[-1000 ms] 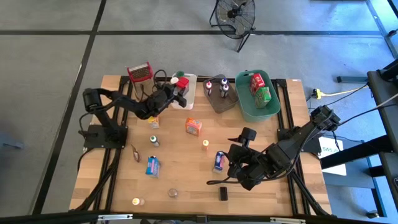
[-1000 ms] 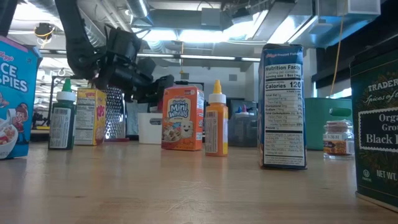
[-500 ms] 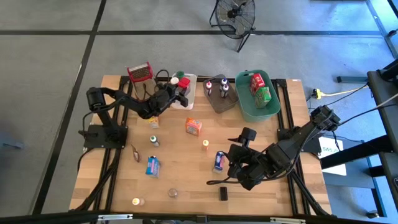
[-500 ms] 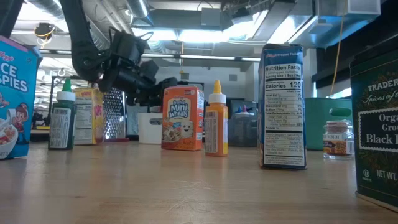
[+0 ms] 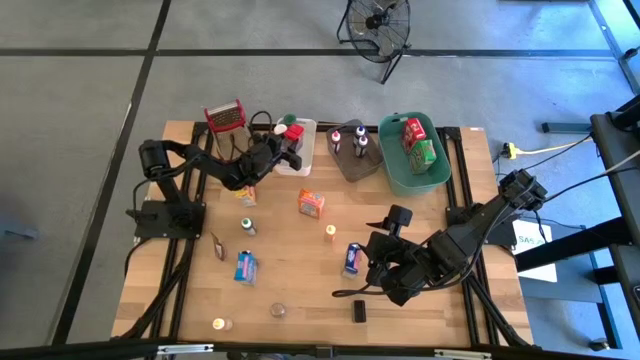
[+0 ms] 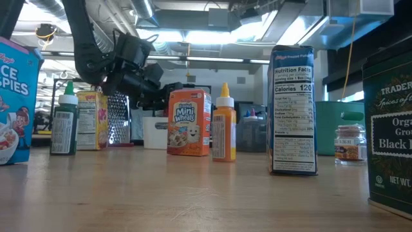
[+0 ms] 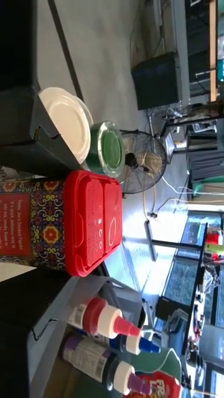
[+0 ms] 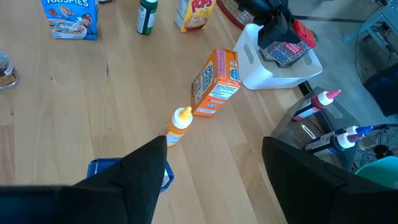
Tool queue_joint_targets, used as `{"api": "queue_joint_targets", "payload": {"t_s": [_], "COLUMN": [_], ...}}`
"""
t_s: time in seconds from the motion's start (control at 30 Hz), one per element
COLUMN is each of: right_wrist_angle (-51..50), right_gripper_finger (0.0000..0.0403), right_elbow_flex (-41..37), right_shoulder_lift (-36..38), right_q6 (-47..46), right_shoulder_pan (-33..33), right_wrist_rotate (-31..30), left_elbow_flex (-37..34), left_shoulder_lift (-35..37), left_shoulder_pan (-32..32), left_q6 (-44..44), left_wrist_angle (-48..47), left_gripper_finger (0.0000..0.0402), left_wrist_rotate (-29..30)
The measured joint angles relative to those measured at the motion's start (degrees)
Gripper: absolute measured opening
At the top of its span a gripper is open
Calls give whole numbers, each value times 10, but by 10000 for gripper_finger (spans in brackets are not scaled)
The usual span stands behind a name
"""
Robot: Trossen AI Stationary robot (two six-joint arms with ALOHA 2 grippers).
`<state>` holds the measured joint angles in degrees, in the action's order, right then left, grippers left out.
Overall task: Pick & Place Kitchen Items
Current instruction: Put the red seasoning can into the white bin, then put the yellow cereal box into the green bin
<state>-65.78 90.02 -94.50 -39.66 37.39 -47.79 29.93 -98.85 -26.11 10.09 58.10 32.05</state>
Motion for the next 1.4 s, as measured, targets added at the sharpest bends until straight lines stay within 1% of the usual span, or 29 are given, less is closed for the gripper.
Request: {"api": "queue_joint_targets", "payload": {"t_s": [0.3, 0.5, 0.63, 0.83, 1.27, 1.4], "right_wrist_angle": [0, 0, 0, 0, 0, 0], "right_gripper_finger": [265, 265, 265, 265, 265, 265], "right_elbow_flex": [0, 0, 0, 0, 0, 0], "right_shoulder_lift": [0, 0, 0, 0, 0, 0], "right_q6": [0, 0, 0, 0, 0, -1], "right_shoulder_pan": [0, 0, 0, 0, 0, 0], "right_wrist_rotate": [0, 0, 0, 0, 0, 3], "left_elbow_flex": [0, 0, 0, 0, 0, -1], "left_shoulder_lift": [0, 0, 0, 0, 1, 17], "left_shoulder_pan": [-6, -17, -22, -22, -22, -15], "left_q6": [12, 12, 12, 14, 13, -21], "left_wrist_angle": [-1, -1, -1, 1, 5, 4], "left_gripper_finger": [223, 233, 241, 253, 253, 253], "left_wrist_rotate": [-2, -38, -45, -46, -46, -45]}}
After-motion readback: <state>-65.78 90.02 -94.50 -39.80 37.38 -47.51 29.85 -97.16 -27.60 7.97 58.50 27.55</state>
